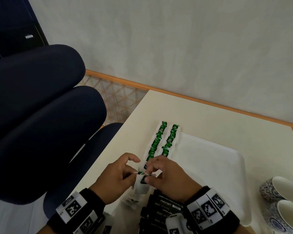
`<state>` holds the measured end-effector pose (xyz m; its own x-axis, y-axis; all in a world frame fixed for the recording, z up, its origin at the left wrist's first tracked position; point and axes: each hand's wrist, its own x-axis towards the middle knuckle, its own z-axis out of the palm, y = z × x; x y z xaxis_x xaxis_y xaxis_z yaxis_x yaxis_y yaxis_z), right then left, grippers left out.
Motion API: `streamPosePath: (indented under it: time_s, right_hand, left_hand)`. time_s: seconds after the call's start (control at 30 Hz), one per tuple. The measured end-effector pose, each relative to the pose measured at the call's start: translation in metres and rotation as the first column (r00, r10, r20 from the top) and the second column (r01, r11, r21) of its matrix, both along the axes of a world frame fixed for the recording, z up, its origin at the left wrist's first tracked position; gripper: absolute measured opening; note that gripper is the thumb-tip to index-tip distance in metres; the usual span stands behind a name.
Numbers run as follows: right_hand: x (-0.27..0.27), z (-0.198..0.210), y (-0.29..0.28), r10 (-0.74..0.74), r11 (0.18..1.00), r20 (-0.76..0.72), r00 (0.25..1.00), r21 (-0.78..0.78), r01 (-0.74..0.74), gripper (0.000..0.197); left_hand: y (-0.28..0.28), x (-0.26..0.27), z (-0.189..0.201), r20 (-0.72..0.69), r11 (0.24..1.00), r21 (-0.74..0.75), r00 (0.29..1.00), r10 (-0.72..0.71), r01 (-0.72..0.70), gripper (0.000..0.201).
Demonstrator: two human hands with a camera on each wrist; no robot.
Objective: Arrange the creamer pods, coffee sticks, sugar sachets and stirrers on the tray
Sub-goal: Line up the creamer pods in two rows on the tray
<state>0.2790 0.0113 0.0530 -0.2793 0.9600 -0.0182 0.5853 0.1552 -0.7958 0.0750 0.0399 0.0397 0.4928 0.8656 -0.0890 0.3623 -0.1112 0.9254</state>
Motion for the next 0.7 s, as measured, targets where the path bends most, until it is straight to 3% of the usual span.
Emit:
streamPosePath:
  time_s: [0.2,0.3,0.47,0.57,0.67,0.7]
  right_hand:
    - [-0.002,0.000,-0.003,-0.021,0.999,-0.063,0.998,-0.034,0.019,0.003]
    - [-0.003,0.000,-0.005,-0.044,0.999,-0.067,0.997,-0.010,0.043,0.003]
    - [-0.005,-0.006,-0.007,-0.107,0.994,-0.084,0.991,-0.003,0.107,0.011]
    - [-0.003,-0.012,-0.007,-0.131,0.991,-0.043,0.990,-0.038,0.130,0.026]
    - [0.003,-0.019,-0.005,-0.086,0.990,-0.002,0.996,-0.114,0.086,0.008]
    - [0.006,-0.024,-0.003,-0.083,0.988,0.026,0.996,-0.128,0.085,0.014]
  left_hand:
    - [-0.006,0.004,0.005,-0.015,1.000,0.027,1.000,-0.006,0.006,0.038]
    - [-0.010,0.006,0.009,0.053,0.999,-0.020,0.998,0.026,-0.025,0.030]
    - [-0.010,0.012,0.004,0.023,0.997,0.015,0.997,0.077,-0.077,0.048]
    - [-0.010,0.016,0.000,0.017,0.993,0.029,0.993,0.114,-0.114,0.048]
    - [-0.010,0.018,-0.003,-0.009,0.994,0.020,0.994,0.107,-0.107,0.047]
    - [-0.009,0.017,-0.005,-0.033,0.995,0.025,0.995,0.098,-0.097,0.047]
